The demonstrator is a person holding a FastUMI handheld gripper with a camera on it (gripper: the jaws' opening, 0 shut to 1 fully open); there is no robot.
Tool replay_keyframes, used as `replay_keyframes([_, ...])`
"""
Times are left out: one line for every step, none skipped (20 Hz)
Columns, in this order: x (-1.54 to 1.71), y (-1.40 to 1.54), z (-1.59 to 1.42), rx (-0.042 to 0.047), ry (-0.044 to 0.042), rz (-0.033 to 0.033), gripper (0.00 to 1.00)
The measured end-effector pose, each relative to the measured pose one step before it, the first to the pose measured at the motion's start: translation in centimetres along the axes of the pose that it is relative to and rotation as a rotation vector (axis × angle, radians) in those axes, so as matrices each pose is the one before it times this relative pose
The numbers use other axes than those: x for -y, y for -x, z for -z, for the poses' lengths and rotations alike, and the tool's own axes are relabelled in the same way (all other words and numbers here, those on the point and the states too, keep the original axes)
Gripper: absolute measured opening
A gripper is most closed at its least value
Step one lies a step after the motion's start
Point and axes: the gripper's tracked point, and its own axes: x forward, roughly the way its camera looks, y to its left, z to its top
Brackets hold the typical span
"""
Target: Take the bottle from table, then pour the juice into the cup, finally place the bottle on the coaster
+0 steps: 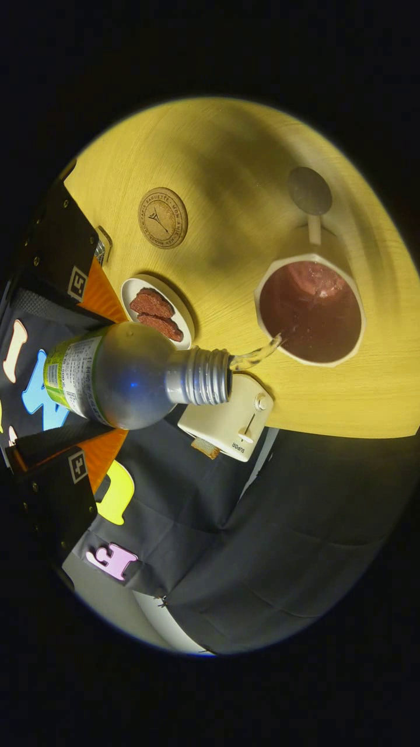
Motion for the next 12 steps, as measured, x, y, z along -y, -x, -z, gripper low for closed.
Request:
replay_keyframes([-0.220,-0.026,-0.103,0.00004,0.00848,-0.00305,0.77])
replay_keyframes([-0.106,0.023,-0.088,0.00195,0.00806,-0.00358,0.77])
replay_keyframes([-0.208,0.048,-0.224,0.00263,0.00808,-0.00123,0.77])
replay_keyframes([-0.087,-0.088,-0.246,0.00317,0.00890,-0.00355,0.77])
replay_keyframes([-0.053,-0.075,-0.181,0.00280,0.01086,-0.00216,0.77])
replay_keyframes([-0.110,-0.024,-0.153,0.00200,0.01319,-0.00325,0.77])
replay_keyframes([-0.068,0.036,-0.146,0.00092,0.01004,-0.00080,0.77])
replay_keyframes([-0.012,-0.017,-0.189,0.00418,0.00409,-0.00104,0.77])
replay_keyframes([-0.041,-0.082,-0.183,0.00196,0.00428,-0.00356,0.77])
replay_keyframes([0.010,-0.021,-0.030,-0.00122,0.00710,-0.00268,0.77])
replay_keyframes([-0.010,-0.191,-0.064,-0.00213,0.00819,-0.00468,0.77])
replay_keyframes([0.001,-0.063,-0.048,-0.00052,0.00343,-0.00098,0.77])
